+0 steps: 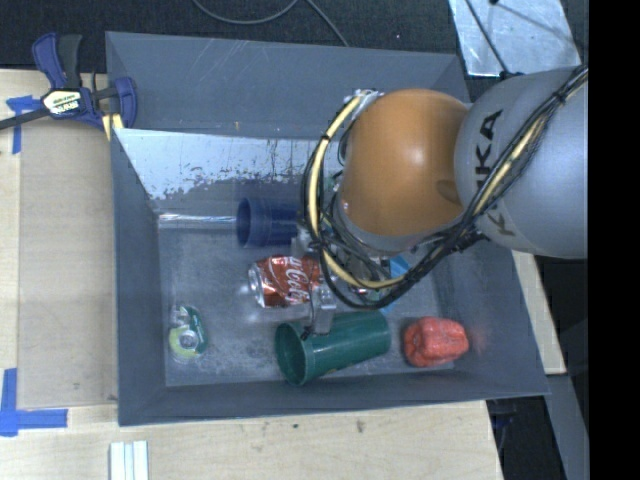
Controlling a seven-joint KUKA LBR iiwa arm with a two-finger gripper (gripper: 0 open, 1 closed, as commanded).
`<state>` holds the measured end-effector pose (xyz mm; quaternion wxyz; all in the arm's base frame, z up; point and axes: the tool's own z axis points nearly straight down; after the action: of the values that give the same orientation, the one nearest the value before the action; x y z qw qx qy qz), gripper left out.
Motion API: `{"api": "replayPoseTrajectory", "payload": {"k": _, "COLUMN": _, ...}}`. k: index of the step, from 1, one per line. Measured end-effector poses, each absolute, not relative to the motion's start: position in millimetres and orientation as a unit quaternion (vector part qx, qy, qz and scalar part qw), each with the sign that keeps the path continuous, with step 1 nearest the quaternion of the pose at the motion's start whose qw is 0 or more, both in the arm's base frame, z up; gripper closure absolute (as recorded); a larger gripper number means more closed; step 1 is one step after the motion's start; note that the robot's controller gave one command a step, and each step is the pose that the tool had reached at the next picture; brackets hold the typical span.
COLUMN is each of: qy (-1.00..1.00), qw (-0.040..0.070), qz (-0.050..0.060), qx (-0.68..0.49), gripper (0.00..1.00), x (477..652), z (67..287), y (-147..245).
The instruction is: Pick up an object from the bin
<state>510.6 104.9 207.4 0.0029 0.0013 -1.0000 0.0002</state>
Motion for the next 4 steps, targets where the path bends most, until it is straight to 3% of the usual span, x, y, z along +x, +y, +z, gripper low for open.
{"api": "replayPoseTrajectory", "payload": {"k": 2, "qy": -1.000, "qw": 0.000, "qz": 0.000, "qx": 0.014, "gripper": 0.00, "x": 510.8, "z": 227.5, "y": 101.6}}
{"api": "replayPoseTrajectory", "payload": {"k": 3, "qy": -1.000, "qw": -0.007, "qz": -0.001, "qx": 0.015, "gripper": 0.00, "x": 521.3, "z": 193.6, "y": 99.3}}
{"api": "replayPoseTrajectory", "payload": {"k": 4, "qy": -1.000, "qw": -0.003, "qz": -0.001, "qx": 0.028, "gripper": 0.00, "x": 543.5, "z": 135.6, "y": 96.0}}
